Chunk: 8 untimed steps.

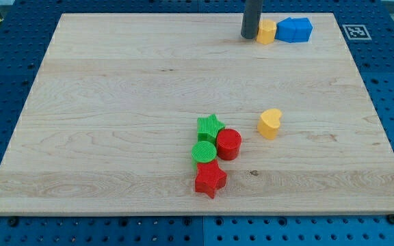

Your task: Push the yellow heart to the center

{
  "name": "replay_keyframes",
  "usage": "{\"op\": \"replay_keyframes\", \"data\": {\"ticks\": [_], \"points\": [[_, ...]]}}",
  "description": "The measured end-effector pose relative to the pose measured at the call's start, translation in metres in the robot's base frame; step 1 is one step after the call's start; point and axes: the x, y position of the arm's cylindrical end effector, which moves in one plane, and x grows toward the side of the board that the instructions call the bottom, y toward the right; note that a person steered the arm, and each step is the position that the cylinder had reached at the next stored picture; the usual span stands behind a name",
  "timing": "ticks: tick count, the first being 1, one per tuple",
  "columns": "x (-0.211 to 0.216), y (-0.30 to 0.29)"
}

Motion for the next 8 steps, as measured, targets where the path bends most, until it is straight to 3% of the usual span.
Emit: {"op": "replay_keyframes", "data": {"ticks": [1, 3, 6, 7, 8], "points": [[0.004, -0.002], [0.083, -0.037], [0.214, 0.087], [0.264, 0.080], [0.258, 0.040]]}}
